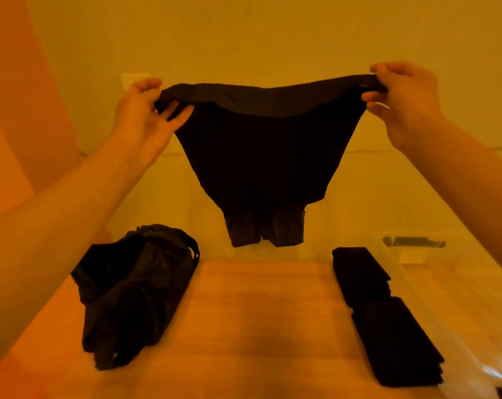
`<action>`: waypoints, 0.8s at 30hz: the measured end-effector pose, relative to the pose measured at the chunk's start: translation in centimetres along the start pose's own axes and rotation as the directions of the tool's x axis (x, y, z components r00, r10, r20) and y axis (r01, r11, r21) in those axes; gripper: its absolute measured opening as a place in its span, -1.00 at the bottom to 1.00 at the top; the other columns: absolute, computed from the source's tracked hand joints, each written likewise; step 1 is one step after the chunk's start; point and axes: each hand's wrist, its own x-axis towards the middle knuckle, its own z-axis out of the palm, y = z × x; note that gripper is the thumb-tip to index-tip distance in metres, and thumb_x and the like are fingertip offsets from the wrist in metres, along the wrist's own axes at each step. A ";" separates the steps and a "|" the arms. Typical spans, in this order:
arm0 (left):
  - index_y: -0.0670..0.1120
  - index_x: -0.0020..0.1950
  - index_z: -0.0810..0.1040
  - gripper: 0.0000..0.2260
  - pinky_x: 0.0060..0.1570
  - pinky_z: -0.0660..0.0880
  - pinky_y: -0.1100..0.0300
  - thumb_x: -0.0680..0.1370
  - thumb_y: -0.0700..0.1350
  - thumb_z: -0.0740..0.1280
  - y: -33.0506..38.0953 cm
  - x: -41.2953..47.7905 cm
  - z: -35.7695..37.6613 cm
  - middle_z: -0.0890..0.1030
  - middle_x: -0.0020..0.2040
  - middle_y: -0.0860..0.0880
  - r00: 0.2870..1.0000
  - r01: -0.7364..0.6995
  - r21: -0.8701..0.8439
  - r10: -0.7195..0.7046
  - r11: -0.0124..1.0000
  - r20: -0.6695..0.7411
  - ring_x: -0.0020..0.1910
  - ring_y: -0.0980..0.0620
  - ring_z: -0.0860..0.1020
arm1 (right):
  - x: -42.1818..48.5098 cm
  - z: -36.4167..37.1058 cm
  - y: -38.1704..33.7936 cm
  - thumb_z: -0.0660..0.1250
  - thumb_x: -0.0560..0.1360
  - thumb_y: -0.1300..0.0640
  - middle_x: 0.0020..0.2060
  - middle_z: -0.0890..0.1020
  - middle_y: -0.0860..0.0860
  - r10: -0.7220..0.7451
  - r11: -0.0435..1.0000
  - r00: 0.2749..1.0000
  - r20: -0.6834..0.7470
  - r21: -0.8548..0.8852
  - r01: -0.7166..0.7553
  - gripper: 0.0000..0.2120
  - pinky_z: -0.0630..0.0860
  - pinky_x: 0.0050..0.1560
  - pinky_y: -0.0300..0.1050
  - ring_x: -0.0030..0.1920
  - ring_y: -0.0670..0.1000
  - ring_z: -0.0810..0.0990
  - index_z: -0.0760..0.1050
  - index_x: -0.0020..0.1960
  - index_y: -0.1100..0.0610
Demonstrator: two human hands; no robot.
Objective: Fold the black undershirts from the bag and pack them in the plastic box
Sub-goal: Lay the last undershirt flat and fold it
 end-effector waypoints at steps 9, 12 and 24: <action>-0.11 -0.15 0.47 -0.72 -0.08 0.64 0.01 0.69 -0.34 0.12 -5.4 -16.7 -11.2 0.54 -0.03 -0.09 0.985 0.163 0.362 -0.127 0.918 -0.120 0.05 -0.06 0.60 | -18.6 -9.1 8.5 0.31 0.63 0.15 -0.10 0.70 0.07 0.297 0.927 0.955 -0.009 -0.236 -0.291 -0.88 0.52 -0.36 -0.24 -0.34 -0.06 0.66 0.63 0.07 0.10; -0.17 -0.16 0.53 -0.71 -0.08 0.57 0.01 0.66 -0.38 0.12 -8.3 -22.7 -15.9 0.56 -0.02 -0.13 0.953 0.299 0.517 -0.226 0.802 -0.200 0.02 -0.08 0.58 | -25.7 -12.5 12.3 0.32 0.63 0.16 -0.11 0.71 0.12 0.441 0.859 0.898 0.000 -0.290 -0.422 -0.88 0.55 -0.37 -0.22 -0.37 -0.02 0.67 0.64 0.03 0.12; 0.09 -0.03 0.69 -0.55 -0.05 0.53 0.15 0.42 -0.49 0.45 -13.1 -38.5 -27.0 0.68 -0.11 0.10 0.923 0.071 0.930 -0.378 0.362 0.076 -0.08 0.10 0.65 | -39.3 -20.9 16.2 0.36 0.57 0.03 -0.36 0.68 0.15 0.617 0.704 0.754 0.226 -0.586 -0.401 -0.82 0.53 -0.31 -0.12 -0.38 0.04 0.66 0.62 0.14 0.02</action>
